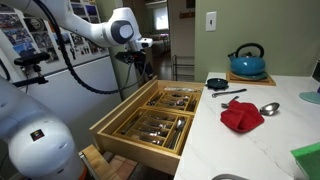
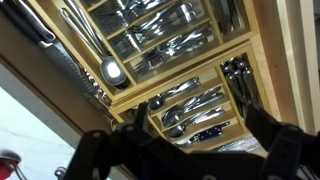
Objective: Remove a tablespoon from the drawer and put it on the table
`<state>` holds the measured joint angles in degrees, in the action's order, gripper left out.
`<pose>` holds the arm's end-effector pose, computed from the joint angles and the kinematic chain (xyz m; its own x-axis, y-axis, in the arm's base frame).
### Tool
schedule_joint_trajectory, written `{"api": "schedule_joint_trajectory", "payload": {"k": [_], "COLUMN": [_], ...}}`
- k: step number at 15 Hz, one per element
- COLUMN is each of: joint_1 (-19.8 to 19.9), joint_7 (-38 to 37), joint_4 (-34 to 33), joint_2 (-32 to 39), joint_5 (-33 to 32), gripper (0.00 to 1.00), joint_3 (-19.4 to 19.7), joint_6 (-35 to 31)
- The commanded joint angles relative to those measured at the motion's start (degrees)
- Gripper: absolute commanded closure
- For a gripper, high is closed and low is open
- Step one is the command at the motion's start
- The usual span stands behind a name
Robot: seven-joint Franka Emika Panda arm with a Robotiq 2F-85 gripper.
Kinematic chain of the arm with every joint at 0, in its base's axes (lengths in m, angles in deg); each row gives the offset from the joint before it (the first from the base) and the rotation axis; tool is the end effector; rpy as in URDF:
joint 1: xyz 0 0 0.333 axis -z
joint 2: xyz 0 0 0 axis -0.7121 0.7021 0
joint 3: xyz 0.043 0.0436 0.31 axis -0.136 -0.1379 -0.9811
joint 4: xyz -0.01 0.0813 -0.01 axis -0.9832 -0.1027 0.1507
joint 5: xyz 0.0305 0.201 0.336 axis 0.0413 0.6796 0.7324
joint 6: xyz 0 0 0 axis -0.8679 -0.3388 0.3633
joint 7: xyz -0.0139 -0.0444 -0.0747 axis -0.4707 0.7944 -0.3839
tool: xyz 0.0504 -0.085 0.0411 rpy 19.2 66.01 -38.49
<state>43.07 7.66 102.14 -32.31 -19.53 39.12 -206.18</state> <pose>0.4411 0.1170 0.4760 0.9554 -0.1674 0.2431 -0.1665 -0.9857 -0.0245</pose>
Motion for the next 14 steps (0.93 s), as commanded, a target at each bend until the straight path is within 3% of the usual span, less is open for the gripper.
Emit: {"api": "schedule_joint_trajectory", "payload": {"k": [1,7,12,13,14], "joint_1": [0.5,0.2,-2.3,-2.4,-2.8], "joint_7": [-6.7,-18.2,-26.7,-22.5,-23.3], "joint_4": [-5.3,-8.6,-13.7,-11.1,-12.1], "joint_2": [10.0,21.9,30.2,26.8,28.2], "joint_5": [0.6,-5.8,-7.8,-5.2,-5.4], "gripper": [0.00,0.00,0.00,0.00,0.00], "joint_3": [-0.8,0.9,4.7,4.8,5.4], "joint_6": [-5.2,-16.7,-16.7,-16.3,-16.4]}}
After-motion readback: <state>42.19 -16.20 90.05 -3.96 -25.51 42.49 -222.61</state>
